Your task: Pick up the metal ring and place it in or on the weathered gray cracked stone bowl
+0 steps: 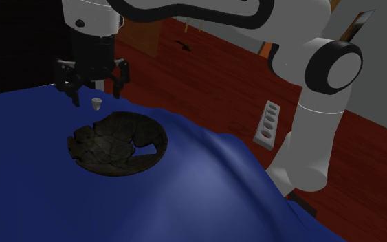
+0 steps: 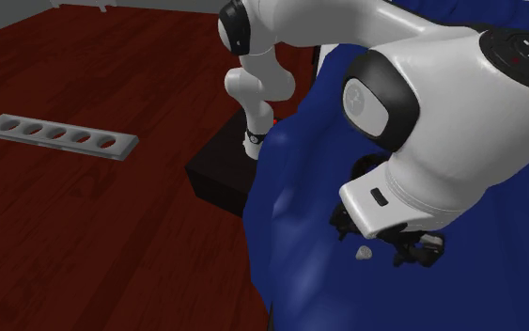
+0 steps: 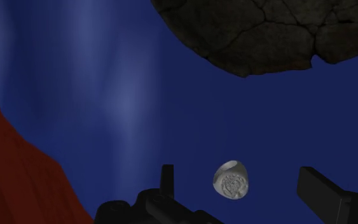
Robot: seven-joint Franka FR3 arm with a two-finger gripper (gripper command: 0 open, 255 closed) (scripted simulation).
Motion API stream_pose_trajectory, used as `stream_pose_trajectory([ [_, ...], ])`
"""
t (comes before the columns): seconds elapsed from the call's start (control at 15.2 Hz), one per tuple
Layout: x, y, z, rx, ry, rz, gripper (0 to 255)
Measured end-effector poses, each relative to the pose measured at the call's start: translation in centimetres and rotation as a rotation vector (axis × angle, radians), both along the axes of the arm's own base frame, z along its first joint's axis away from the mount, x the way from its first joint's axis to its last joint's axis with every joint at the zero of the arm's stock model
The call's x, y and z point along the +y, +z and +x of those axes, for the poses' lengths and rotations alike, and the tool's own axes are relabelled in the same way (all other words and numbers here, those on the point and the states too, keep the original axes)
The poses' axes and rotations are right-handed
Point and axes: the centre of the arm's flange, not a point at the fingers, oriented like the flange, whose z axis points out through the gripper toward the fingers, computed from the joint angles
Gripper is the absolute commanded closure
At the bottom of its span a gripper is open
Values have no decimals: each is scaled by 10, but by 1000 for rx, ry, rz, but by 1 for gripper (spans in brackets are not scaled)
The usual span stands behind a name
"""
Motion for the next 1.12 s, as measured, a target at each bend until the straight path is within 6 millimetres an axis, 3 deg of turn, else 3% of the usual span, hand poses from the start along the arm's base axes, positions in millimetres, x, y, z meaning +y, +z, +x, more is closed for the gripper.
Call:
stream_pose_trajectory([
  [0.2,0,-17,0,0,0,0,0],
  [0.59,0,-20,0,0,0,0,0],
  [0.66,0,-20,0,0,0,0,255],
  [1.12,-1,-17,0,-4,-1,2,255],
])
